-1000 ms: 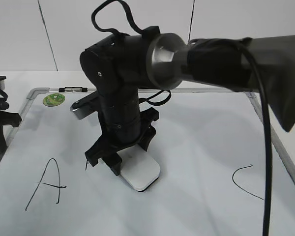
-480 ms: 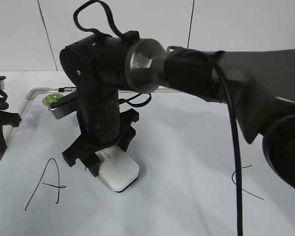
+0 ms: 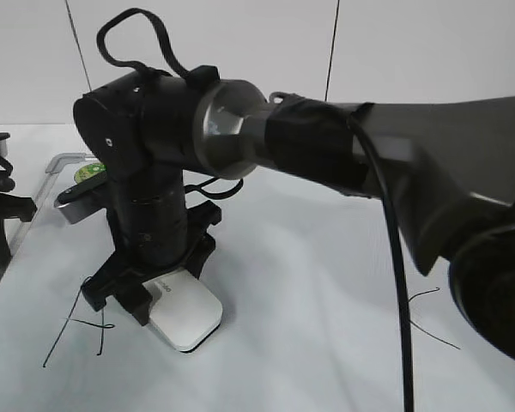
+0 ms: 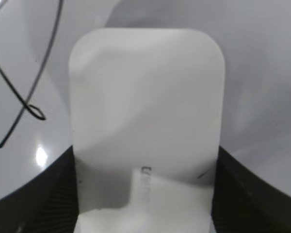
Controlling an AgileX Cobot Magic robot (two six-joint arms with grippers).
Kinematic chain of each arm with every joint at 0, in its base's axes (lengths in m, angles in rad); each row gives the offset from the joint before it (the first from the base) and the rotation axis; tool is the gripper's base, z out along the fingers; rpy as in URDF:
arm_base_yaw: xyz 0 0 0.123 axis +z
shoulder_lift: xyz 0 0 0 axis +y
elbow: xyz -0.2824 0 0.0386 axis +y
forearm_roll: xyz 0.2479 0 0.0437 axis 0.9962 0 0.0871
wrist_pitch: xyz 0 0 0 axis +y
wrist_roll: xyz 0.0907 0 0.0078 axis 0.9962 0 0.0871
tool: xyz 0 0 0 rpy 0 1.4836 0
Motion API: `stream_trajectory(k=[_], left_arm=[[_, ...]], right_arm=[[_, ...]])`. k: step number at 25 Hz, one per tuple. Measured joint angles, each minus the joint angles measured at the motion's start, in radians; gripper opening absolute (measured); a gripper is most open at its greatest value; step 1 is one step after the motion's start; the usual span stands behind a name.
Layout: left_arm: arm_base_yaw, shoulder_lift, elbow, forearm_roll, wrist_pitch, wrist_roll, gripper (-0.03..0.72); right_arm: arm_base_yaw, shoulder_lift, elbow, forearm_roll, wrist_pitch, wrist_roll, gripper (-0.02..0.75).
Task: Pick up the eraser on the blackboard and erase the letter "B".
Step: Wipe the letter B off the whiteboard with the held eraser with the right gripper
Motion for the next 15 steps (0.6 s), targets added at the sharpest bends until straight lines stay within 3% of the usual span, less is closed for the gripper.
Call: stream_trajectory(k=[9, 15], left_arm=[[0.000, 0.000, 0.000, 0.000, 0.000, 0.000, 0.016], [0.000, 0.000, 0.000, 0.000, -0.008, 0.000, 0.016]], right_arm=[[-0.004, 0.007, -0.004, -0.015, 0.000, 0.004, 0.531], [-0.071, 0.008, -0.007, 0.027, -0.004, 0.025, 0.531]])
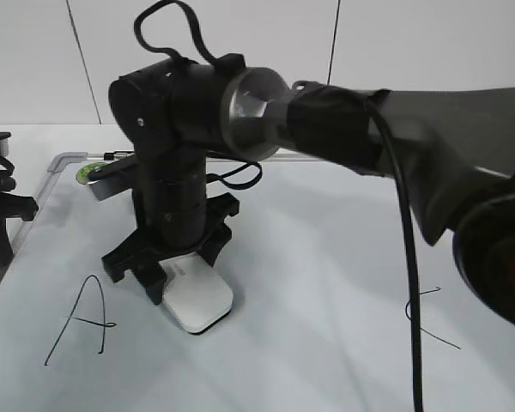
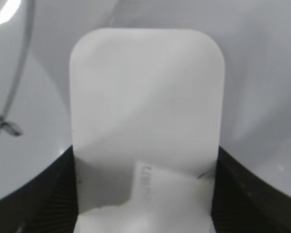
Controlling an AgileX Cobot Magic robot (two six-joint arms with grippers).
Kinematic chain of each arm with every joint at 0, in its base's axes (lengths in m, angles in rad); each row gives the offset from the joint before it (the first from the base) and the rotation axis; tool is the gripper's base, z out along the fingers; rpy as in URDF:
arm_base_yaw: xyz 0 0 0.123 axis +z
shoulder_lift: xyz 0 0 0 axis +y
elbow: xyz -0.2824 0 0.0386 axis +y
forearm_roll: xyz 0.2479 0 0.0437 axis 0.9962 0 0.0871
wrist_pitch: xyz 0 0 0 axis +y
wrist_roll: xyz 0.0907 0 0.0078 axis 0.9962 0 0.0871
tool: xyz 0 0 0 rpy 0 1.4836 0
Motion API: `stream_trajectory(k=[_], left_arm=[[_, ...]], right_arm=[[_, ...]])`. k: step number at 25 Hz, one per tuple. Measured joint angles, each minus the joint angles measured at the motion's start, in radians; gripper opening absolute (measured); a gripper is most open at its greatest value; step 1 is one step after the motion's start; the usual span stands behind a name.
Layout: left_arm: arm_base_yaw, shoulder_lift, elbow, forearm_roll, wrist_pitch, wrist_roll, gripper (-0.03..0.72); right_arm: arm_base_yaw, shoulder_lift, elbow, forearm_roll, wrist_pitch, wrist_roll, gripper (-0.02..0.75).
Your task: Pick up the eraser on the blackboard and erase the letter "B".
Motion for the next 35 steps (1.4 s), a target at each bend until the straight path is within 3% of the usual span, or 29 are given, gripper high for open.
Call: stream_trajectory(k=[5, 17, 30, 35], left_arm=[[0.000, 0.000, 0.000, 0.000, 0.000, 0.000, 0.016], [0.000, 0.000, 0.000, 0.000, -0.003, 0.000, 0.016], [0.000, 0.000, 0.000, 0.000, -0.003, 0.000, 0.016], [0.000, 0.000, 0.000, 0.000, -0.001, 0.000, 0.016]], right_arm=[[-0.053, 0.000, -0.002, -0.029, -0.006, 0.013, 0.531], [-0.055, 0.000, -0.002, 0.005, -0.008, 0.008, 0.531], [0.069, 0.002, -0.004, 0.000, -0.009, -0.009, 0.531], [0.071, 0.003, -0.004, -0.004, -0.010, -0.009, 0.531]])
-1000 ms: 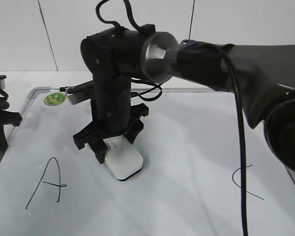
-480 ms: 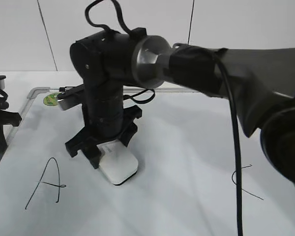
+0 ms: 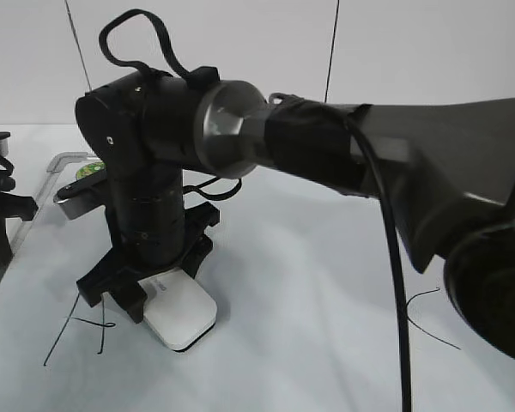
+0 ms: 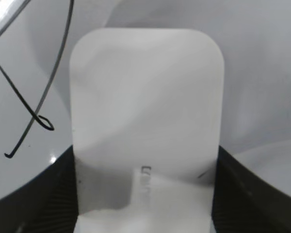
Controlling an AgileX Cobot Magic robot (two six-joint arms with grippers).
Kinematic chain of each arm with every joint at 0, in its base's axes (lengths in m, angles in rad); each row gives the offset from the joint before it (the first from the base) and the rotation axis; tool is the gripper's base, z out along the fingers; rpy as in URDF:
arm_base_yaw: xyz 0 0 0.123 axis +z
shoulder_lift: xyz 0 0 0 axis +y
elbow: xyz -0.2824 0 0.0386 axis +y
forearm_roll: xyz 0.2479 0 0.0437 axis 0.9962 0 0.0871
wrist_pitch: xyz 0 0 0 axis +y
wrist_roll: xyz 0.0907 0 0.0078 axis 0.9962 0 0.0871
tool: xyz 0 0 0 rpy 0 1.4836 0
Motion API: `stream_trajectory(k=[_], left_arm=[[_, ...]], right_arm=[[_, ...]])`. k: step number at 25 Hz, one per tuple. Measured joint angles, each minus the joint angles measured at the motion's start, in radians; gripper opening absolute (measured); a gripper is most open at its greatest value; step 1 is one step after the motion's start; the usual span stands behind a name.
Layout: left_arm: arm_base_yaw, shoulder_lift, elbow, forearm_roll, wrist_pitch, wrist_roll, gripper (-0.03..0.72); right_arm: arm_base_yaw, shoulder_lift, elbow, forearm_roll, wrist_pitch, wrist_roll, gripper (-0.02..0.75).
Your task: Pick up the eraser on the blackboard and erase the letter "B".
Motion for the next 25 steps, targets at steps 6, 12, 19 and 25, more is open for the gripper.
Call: stream_trajectory(k=[6, 12, 19, 25], left_arm=[[0.000, 0.000, 0.000, 0.000, 0.000, 0.000, 0.016], [0.000, 0.000, 0.000, 0.000, 0.000, 0.000, 0.016], [0.000, 0.000, 0.000, 0.000, 0.000, 0.000, 0.016], [0.000, 0.000, 0.000, 0.000, 0.000, 0.000, 0.016]], right_arm=[[-0.079, 0.000, 0.000, 0.044, -0.002, 0.041, 0.531], [-0.200, 0.000, -0.002, 0.021, -0.006, 0.071, 0.531], [-0.195, 0.000, -0.002, 0.015, -0.008, 0.074, 0.531], [-0.122, 0.000, -0.002, -0.014, -0.010, 0.058, 0.531]])
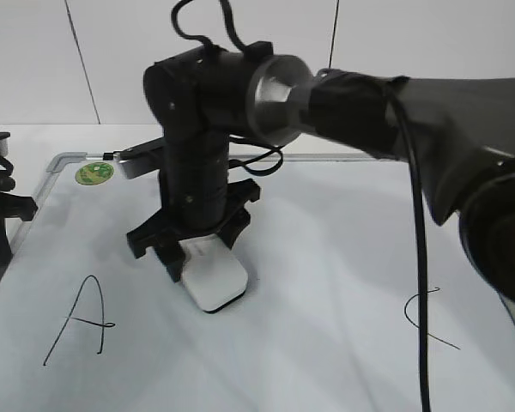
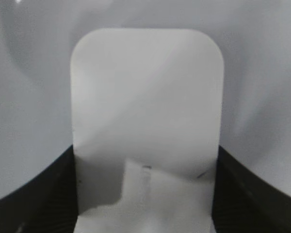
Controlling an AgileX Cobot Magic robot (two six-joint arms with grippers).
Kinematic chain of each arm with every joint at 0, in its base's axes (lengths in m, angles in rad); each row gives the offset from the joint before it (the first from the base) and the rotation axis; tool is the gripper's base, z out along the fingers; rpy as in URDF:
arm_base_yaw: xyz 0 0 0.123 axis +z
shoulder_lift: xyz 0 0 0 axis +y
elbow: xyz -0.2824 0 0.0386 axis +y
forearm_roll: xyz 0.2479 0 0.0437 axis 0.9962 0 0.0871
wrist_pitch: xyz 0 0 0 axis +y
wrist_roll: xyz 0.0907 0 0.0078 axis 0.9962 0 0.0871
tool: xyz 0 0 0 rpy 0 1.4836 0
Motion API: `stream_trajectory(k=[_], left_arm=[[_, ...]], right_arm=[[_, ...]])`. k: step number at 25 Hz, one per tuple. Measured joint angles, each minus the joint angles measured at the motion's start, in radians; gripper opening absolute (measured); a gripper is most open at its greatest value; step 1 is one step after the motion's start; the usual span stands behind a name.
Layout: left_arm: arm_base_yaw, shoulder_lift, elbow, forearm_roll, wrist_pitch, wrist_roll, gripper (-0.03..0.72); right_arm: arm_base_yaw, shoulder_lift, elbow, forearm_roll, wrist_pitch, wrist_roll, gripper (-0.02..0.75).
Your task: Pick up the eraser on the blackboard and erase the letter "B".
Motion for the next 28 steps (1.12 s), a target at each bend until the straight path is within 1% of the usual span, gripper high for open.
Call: stream_trajectory(k=[5, 8, 13, 14, 16, 18, 23, 28], left_arm=[[0.007, 0.000, 0.000, -0.002, 0.000, 0.002, 0.016], [0.008, 0.000, 0.000, -0.004, 0.000, 0.004, 0.016], [0.009, 0.000, 0.000, -0.004, 0.000, 0.004, 0.016], [0.009, 0.000, 0.000, -0.004, 0.000, 0.004, 0.016], [0.009, 0.000, 0.000, -0.005, 0.000, 0.004, 0.016], [0.009, 0.000, 0.000, -0.005, 0.000, 0.004, 0.016], [0.010, 0.000, 0.000, -0.006, 0.000, 0.005, 0.016], [0.010, 0.000, 0.000, -0.006, 0.000, 0.005, 0.016]], right_arm=[[0.082, 0.000, 0.000, 0.021, 0.000, -0.007, 0.531], [0.102, 0.000, 0.000, 0.024, 0.000, -0.007, 0.531], [0.101, 0.000, 0.000, 0.008, 0.000, -0.007, 0.530], [0.092, 0.000, 0.000, 0.000, -0.002, -0.005, 0.530], [0.074, 0.000, 0.000, 0.022, -0.002, -0.003, 0.530], [0.034, 0.000, 0.000, 0.043, -0.004, 0.006, 0.530], [-0.085, -0.004, 0.002, 0.049, -0.006, 0.017, 0.530], [-0.103, -0.022, 0.014, 0.035, -0.008, 0.019, 0.530]])
